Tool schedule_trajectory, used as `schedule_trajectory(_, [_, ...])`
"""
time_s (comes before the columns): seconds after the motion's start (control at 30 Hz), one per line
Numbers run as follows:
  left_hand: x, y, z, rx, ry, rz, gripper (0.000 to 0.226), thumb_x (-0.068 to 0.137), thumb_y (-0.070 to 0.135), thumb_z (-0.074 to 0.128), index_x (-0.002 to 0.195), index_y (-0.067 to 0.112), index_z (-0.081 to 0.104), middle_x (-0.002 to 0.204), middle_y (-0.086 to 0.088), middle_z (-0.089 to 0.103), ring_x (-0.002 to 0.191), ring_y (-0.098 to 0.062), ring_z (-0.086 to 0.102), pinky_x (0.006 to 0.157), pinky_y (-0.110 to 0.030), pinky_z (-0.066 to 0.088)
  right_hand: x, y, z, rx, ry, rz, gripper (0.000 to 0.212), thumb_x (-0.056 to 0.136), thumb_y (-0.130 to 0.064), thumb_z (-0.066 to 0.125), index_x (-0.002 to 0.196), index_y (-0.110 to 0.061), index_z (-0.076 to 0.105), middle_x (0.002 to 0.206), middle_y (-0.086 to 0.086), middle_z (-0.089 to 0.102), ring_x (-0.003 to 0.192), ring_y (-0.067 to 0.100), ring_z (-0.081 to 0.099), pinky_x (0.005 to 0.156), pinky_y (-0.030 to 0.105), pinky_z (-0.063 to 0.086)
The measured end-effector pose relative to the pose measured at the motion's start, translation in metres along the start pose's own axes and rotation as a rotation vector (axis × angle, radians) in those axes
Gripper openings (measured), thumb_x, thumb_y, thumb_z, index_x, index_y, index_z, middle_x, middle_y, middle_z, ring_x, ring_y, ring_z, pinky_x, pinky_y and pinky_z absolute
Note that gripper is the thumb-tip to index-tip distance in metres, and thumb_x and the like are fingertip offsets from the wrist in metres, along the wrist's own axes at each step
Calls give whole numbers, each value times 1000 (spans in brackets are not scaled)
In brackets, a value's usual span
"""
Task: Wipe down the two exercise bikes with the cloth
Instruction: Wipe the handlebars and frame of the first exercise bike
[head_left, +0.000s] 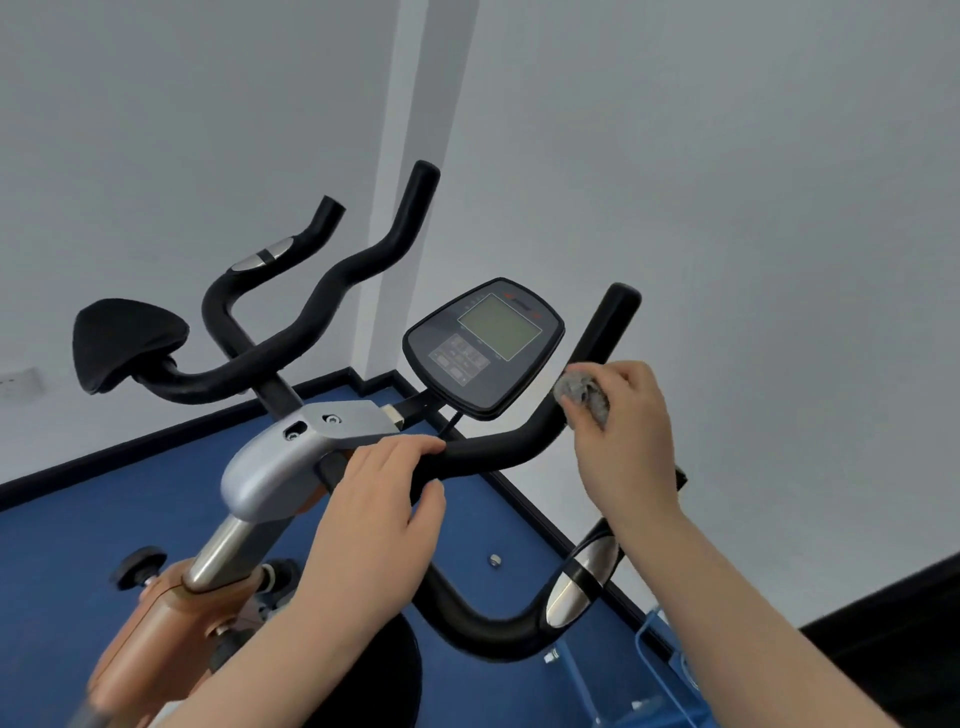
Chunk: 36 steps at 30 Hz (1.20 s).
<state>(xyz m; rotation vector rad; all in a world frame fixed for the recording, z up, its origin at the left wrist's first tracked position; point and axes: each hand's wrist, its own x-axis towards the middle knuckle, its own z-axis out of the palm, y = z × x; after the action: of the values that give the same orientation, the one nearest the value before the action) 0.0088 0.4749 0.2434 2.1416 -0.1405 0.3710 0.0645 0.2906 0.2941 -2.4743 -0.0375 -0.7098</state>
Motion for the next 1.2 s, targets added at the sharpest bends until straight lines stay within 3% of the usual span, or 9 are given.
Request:
schedule_trajectory(0.13, [4, -5, 1, -184, 36, -139, 28, 89, 15, 51, 109, 34, 58, 105, 23, 58, 107, -1, 49, 91, -25, 39, -45, -12, 27, 98, 124, 130, 24, 92, -18, 59, 116, -19, 60, 108, -9, 44, 91, 8, 52, 76, 4, 42])
schedule_trajectory(0.3, [9, -11, -2, -475, 57, -307, 31, 87, 3, 49, 98, 27, 65, 101, 9, 68, 102, -9, 61, 97, -38, 47, -71, -41, 35, 102, -280, -219, 27, 88, -15, 63, 114, -22, 64, 107, -11, 49, 93, 7, 54, 82, 15, 45])
schedule_trajectory(0.47, [8, -10, -2, -474, 70, -325, 28, 87, 6, 50, 95, 29, 65, 100, 10, 68, 100, -7, 61, 96, -34, 47, -34, -26, 24, 40, 35, -7, 28, 90, -15, 62, 117, -20, 63, 110, -6, 49, 98, 10, 51, 81, 10, 41])
schedule_trajectory(0.57, [8, -9, -1, -362, 24, -260, 24, 87, 12, 53, 96, 31, 64, 97, 14, 66, 99, -5, 59, 90, -31, 47, -60, -41, 48, -32, -84, -119, 35, 86, -7, 63, 119, -19, 61, 114, -3, 51, 100, 16, 49, 81, 24, 47])
schedule_trajectory(0.67, [7, -8, -1, -267, 10, -195, 23, 87, 16, 54, 99, 33, 64, 97, 16, 64, 100, -5, 56, 88, -30, 45, -48, -39, 29, 175, -172, -34, 26, 86, -14, 65, 110, -23, 66, 108, -7, 53, 95, 3, 53, 82, 7, 40])
schedule_trajectory(0.87, [6, -8, 1, -202, -11, -153, 23, 88, 18, 53, 100, 35, 61, 96, 10, 59, 92, -6, 52, 74, -22, 39, 48, -30, -36, 464, 436, 174, 21, 91, -14, 54, 107, -25, 60, 116, -4, 49, 105, 8, 56, 97, 26, 47])
schedule_trajectory(0.97, [7, -7, 1, -173, -13, -124, 23, 88, 16, 54, 101, 32, 62, 97, 16, 58, 99, -10, 49, 79, -26, 37, 66, -20, -14, 535, 398, 340, 22, 91, -24, 47, 110, -25, 58, 116, 2, 59, 104, 19, 60, 96, 41, 49])
schedule_trajectory(1.1, [9, -9, 2, -191, -4, -136, 23, 87, 15, 55, 98, 34, 62, 95, 17, 59, 100, -15, 51, 86, -34, 41, 21, -14, 20, 484, 355, 512, 24, 98, -12, 43, 118, -16, 53, 119, 0, 51, 94, 13, 53, 81, 20, 40])
schedule_trajectory(1.2, [7, -9, 2, -200, -15, -132, 23, 88, 15, 55, 98, 34, 62, 96, 16, 58, 100, -13, 51, 80, -27, 40, 9, -13, 17, 464, 318, 500, 19, 95, -9, 49, 111, -12, 57, 118, 7, 54, 93, 16, 54, 86, 26, 44])
